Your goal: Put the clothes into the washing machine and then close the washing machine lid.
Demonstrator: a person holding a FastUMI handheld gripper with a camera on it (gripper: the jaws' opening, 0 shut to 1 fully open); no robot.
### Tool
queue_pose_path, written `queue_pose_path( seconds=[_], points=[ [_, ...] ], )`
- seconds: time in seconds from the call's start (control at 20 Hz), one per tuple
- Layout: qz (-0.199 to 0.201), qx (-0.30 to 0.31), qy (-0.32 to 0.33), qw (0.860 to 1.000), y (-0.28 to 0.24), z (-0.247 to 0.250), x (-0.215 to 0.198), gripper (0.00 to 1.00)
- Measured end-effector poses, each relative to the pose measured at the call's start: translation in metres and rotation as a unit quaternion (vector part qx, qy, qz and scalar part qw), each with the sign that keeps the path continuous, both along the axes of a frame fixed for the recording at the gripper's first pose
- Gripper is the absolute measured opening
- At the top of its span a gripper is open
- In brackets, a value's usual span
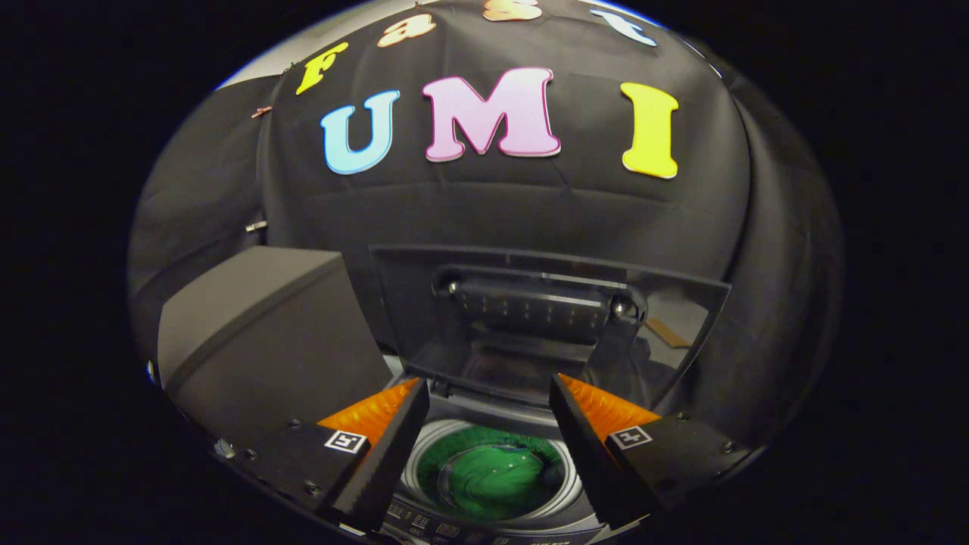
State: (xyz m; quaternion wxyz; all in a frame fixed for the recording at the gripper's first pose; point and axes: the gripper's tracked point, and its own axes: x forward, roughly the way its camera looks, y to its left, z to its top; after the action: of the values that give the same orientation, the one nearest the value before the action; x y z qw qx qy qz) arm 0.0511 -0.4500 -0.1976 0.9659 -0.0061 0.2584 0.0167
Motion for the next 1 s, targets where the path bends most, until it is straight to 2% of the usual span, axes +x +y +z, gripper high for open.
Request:
queue_pose_path(
  seconds=[0.2,0.35,0.5,0.75,0.9,1.0],
  points=[
    [-0.009,0.007,-0.039,0.999,0.003,0.036,0.01,1.0],
    [-0.031,0.004,-0.076,0.997,-0.002,0.063,0.027,1.0],
    [-0.055,-0.02,-0.086,0.995,-0.017,0.075,0.047,1.0],
    [-0.105,-0.079,-0.044,0.99,-0.064,0.049,0.124,0.99],
    [-0.136,-0.03,0.012,0.99,-0.073,0.026,0.141,0.99],
    [-0.149,-0.004,0.023,0.989,-0.071,0.021,0.139,1.0]
  ],
)
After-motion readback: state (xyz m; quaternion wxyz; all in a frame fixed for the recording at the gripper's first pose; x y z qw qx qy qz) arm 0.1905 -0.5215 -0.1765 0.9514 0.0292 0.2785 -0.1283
